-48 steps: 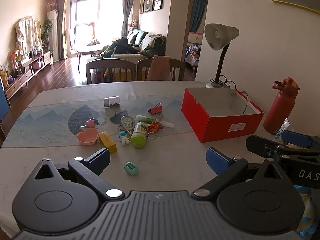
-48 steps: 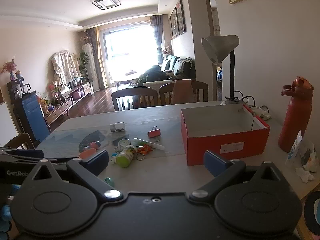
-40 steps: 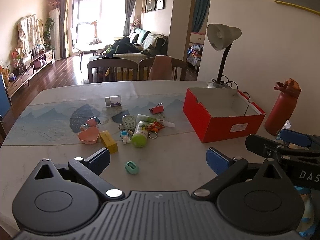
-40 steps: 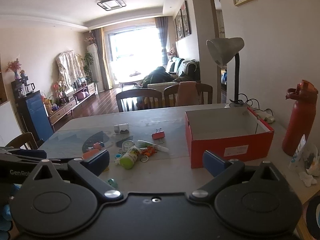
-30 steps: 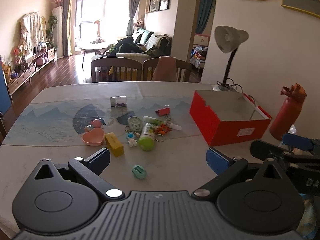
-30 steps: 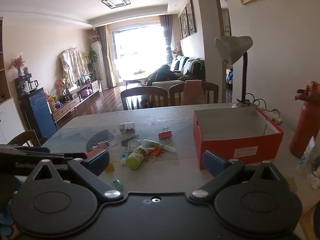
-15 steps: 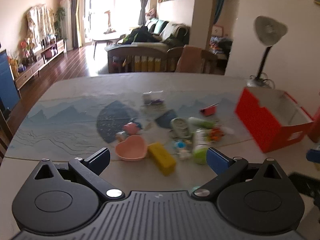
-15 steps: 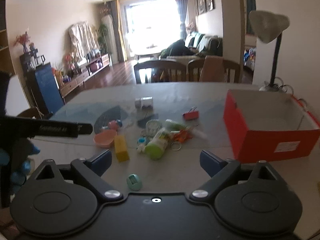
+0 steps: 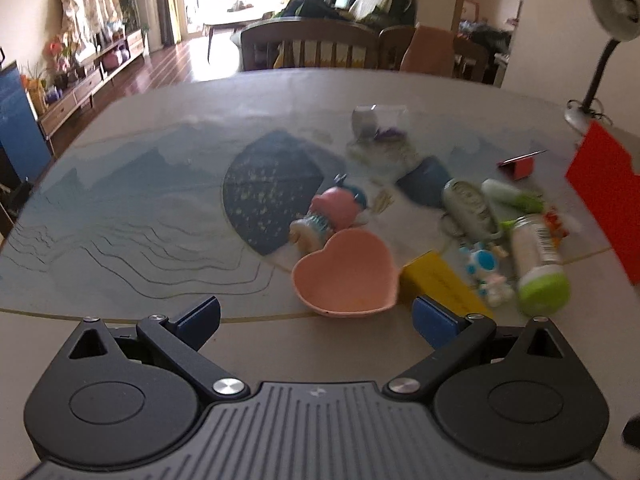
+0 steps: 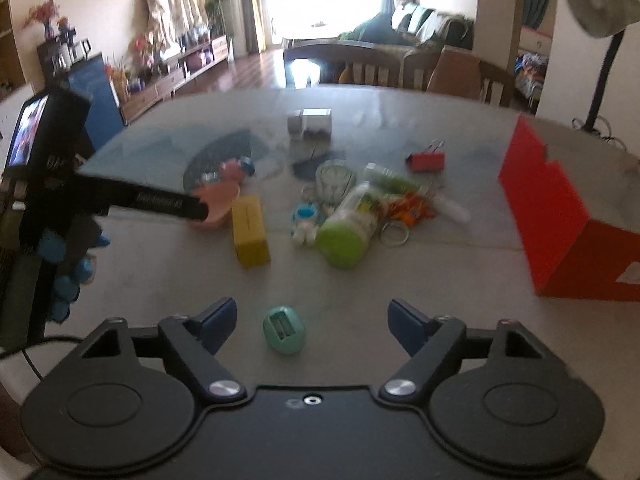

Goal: Organize rigid objects
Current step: 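Reach the right gripper toward the teal pencil sharpener on the table, then close the right gripper on the teal sharpener while the left grips the pink heart dish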

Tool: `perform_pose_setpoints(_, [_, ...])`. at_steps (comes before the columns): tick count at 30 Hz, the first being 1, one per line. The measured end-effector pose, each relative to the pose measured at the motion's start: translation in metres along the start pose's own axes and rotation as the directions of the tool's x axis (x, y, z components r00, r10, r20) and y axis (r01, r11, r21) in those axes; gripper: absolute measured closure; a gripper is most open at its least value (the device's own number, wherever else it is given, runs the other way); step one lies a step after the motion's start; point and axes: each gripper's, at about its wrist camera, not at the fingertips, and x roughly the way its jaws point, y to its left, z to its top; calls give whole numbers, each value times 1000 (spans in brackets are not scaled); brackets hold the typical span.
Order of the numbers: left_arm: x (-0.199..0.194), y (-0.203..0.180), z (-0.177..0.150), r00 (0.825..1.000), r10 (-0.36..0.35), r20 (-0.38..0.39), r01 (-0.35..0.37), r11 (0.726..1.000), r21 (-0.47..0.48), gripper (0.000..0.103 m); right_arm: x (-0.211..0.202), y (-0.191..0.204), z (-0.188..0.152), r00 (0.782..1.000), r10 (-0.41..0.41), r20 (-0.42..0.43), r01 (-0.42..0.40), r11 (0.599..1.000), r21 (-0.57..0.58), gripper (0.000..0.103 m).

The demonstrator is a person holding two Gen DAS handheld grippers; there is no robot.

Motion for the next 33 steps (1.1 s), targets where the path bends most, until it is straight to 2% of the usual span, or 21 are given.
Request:
perform_pose_setpoints(4, [16, 1, 0, 1000, -13, -16, 13, 1000, 3, 1, 19, 6, -1, 999, 10, -44, -11, 1000, -23, 26])
perform_pose_setpoints(8, [30, -2, -1, 1000, -20, -22, 21, 999, 34, 1, 37, 12, -3, 995, 11, -95, -16, 999, -48, 34])
perform_pose_setpoints(15, [46, 1, 1, 999, -44, -25, 45, 998, 46, 1, 55, 17, -2, 991, 11, -135, -21, 997, -73, 44])
perform_pose_setpoints(21, [48, 0, 5, 998, -62, -8, 62, 996, 61, 11, 65, 21, -1, 989, -12, -149, -2, 996, -89, 48])
perform_pose_setpoints(24, [48, 0, 8, 998, -70, 0, 69, 996, 63, 17, 67, 23, 0, 988, -22, -153, 8, 996, -92, 52])
perform_pose_setpoints(26, [48, 0, 8, 997, -72, 8, 72, 995, 73, 23, 69, 23, 0, 987, -30, -158, 15, 996, -92, 59])
perform_pose_setpoints(31, [47, -1, 8, 996, -84, 21, 82, 992, 96, 31, 69, 21, 1, 987, -44, -152, 32, 996, -83, 66])
perform_pose_setpoints(33, [47, -1, 8, 996, -83, 22, 81, 992, 100, 31, 70, 21, 1, 987, -42, -152, 31, 996, -79, 69])
